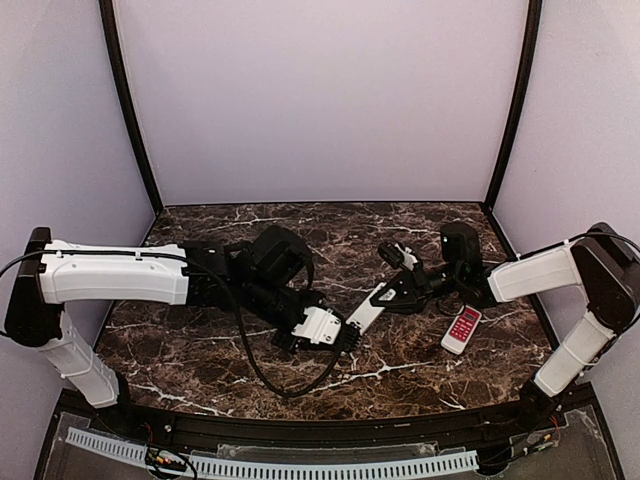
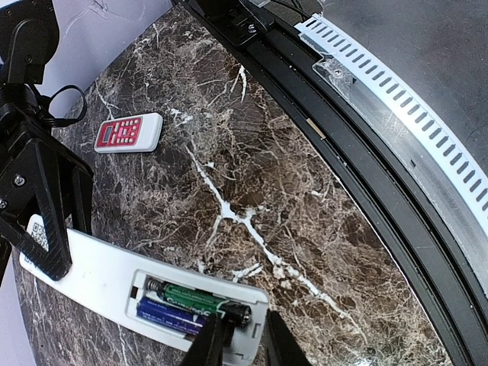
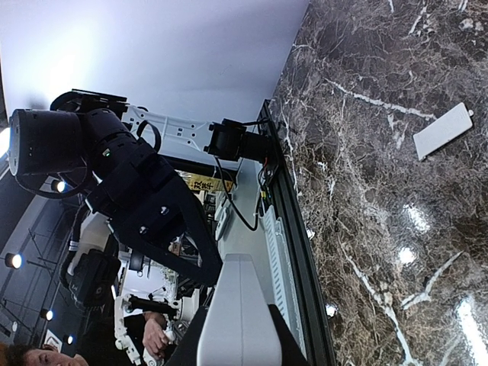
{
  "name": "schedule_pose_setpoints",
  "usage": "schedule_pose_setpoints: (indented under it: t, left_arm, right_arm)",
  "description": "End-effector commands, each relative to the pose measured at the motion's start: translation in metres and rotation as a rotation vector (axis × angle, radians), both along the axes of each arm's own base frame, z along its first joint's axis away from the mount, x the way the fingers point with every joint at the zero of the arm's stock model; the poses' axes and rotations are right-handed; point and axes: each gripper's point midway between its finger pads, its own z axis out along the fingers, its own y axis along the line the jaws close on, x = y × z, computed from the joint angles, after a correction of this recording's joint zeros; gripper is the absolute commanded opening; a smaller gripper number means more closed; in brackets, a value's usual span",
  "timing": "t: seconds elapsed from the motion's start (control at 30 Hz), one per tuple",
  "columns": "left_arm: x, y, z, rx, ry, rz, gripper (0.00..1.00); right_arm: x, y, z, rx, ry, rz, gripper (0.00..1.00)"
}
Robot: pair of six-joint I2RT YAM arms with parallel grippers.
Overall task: Load the batteries into the remote control
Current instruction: Press the battery in the battery compartment.
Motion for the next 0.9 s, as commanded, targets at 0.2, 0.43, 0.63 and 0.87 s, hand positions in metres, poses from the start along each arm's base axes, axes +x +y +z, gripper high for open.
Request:
schedule_pose_setpoints:
  t: [0.2,0.43,0.63,0.87]
  left_arm:
    - [0.0,-0.003,0.006,0.006,-0.01,-0.01,0.17]
    - [-0.001,-0.004,0.007,0.003,-0.015,-0.018,0.15]
    - [0.001,-0.005,0.003,0.014,-0.018,-0.008,0.12]
    - [0.007,-0.005,-0.005,0.044,-0.029,0.022,0.07]
  right_arm:
    - [-0.001,0.005,0.007,0.031,-0.026,0.024,0.0]
    - [-0.002,0.005,0.005,0.03,-0.02,0.023,0.0]
    - [-0.002,0.006,0.006,0.033,-0.019,0.025,0.0]
    - [-0.004,0.006,0.008,0.037,-0.01,0.031,0.0]
